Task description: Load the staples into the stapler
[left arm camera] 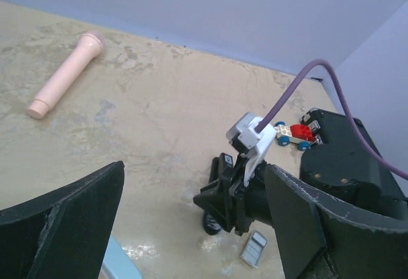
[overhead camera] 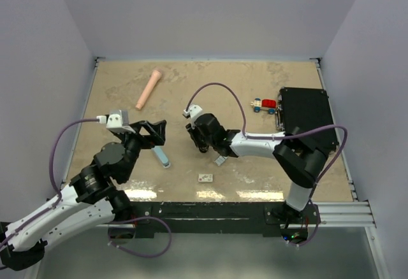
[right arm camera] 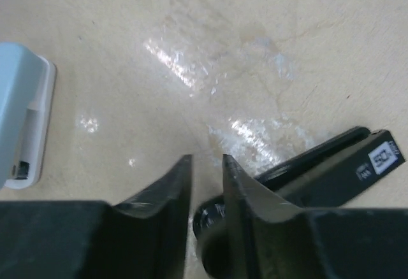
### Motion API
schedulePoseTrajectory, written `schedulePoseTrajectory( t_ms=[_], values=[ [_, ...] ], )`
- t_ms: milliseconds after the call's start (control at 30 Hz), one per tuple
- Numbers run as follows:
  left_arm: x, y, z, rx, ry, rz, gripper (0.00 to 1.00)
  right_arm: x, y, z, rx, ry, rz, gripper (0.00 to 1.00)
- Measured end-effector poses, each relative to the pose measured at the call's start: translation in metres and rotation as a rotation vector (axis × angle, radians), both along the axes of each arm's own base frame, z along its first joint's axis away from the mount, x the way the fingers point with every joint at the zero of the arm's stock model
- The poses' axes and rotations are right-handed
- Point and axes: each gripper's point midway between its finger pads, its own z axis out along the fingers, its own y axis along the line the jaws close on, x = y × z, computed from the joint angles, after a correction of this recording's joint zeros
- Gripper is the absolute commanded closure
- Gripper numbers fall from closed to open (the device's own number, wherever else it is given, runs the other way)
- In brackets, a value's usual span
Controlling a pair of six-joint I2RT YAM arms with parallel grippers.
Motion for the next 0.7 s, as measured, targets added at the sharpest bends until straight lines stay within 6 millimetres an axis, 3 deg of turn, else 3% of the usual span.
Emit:
schedulePoseTrajectory(
  t_ms=[167, 267, 433, 500, 567, 700],
  values=[
    [-0.005, 0.017, 0.019, 0.060, -0.003, 0.031, 0.04, -0.023, -0.011, -0.054, -0.152, 0.081, -0.015, 0.80],
    [-0.007, 0.027, 0.019, 0.085, -0.006, 0.059, 0.04, -0.027, -0.006, -0.054, -0.142, 0.062, -0.036, 0.80],
    [-0.010, 0.038, 0.021, 0.091, -0.018, 0.084, 0.05, -0.042, -0.017, -0.049, -0.168, 0.088, -0.039, 0.65],
    [-0.009, 0.037, 0.018, 0.104, -0.011, 0.084, 0.04, -0.046, -0.023, -0.041, -0.181, 0.102, -0.043, 0.52],
    [-0.008, 0.037, 0.014, 0.131, 0.002, 0.084, 0.05, -0.048, -0.029, -0.022, -0.186, 0.112, -0.066, 0.45],
    [-0.008, 0.037, 0.007, 0.176, 0.023, 0.081, 0.04, -0.040, -0.033, 0.040, -0.149, 0.094, -0.153, 0.27]
  ],
)
